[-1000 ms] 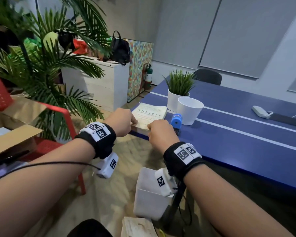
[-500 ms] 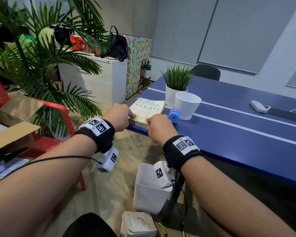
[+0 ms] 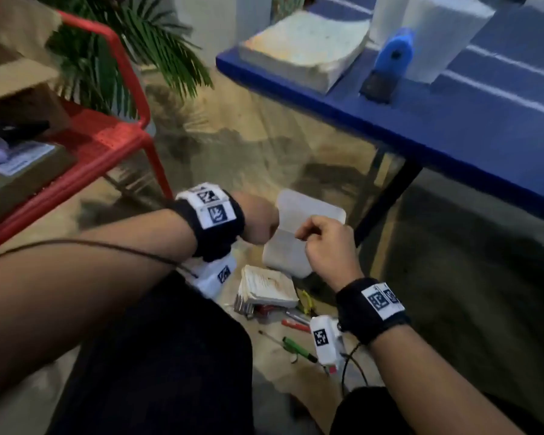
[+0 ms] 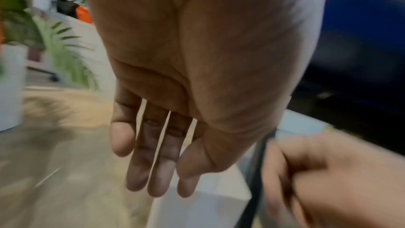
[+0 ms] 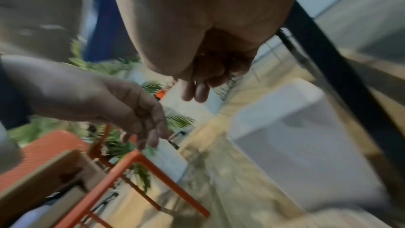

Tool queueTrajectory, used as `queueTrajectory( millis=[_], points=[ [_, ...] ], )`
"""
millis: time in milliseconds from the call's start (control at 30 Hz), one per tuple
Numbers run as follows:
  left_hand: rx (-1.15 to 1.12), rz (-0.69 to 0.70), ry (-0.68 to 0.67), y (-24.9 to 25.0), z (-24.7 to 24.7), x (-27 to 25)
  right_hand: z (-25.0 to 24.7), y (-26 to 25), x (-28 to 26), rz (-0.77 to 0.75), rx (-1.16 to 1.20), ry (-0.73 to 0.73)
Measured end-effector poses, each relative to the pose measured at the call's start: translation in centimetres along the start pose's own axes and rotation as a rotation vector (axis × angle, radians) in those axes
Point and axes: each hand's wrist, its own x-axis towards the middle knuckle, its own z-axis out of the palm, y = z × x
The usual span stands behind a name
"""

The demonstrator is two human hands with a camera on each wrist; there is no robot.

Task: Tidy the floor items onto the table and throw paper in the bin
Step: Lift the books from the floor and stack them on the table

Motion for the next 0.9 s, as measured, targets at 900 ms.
queueTrajectory(
  millis=[900],
  points=[
    [-1.045, -0.722, -0.100, -2.4, 33.1, 25.9, 25.0, 26.8, -1.2, 1.179, 0.878, -0.351]
  ],
)
